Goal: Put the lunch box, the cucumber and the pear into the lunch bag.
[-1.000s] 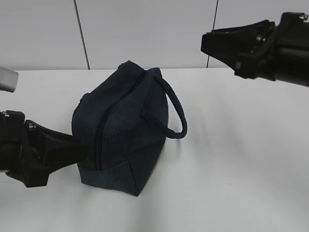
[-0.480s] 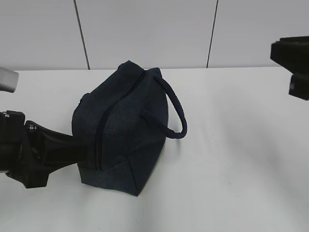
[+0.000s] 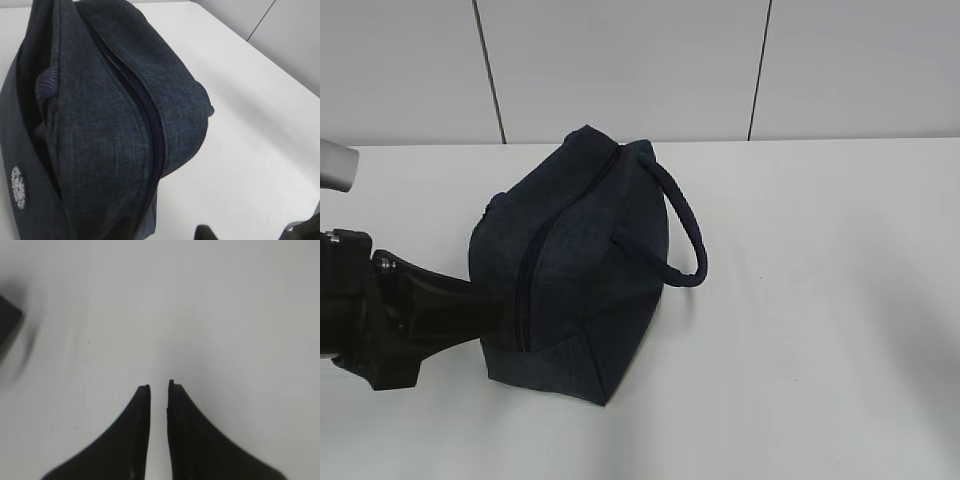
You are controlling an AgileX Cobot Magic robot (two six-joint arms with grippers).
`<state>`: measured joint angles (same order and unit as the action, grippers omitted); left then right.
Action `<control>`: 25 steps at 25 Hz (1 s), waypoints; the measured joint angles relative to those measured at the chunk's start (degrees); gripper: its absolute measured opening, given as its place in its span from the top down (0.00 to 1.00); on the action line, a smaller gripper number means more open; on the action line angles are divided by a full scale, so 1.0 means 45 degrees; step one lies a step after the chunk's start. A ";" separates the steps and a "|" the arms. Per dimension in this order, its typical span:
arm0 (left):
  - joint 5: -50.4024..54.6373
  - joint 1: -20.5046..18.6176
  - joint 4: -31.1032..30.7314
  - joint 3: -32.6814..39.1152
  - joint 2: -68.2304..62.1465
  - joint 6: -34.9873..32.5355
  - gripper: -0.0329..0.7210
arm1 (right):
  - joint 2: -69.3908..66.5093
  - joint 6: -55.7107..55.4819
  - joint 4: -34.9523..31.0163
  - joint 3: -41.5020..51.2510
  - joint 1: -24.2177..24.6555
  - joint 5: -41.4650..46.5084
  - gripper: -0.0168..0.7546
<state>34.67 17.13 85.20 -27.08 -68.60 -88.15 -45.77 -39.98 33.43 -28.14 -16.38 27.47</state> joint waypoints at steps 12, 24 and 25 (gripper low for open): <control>0.0424 0.0000 -0.1343 0.0011 0.1972 0.0052 0.82 | 0.6400 0.7387 -0.4655 0.0085 -0.0924 0.5449 0.84; 0.1598 0.0000 -1.1338 0.0011 0.9348 1.0868 0.96 | 0.9694 0.7483 -0.6130 -0.0112 -0.0963 0.8678 0.84; 0.2095 0.0000 -1.2379 0.0011 0.9974 1.1887 0.96 | 0.9878 0.7510 -0.6187 -0.0086 -0.0963 0.8678 0.84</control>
<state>44.10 17.13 29.49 -27.03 -23.71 -34.66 -1.32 -6.18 5.59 -28.53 -20.71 66.52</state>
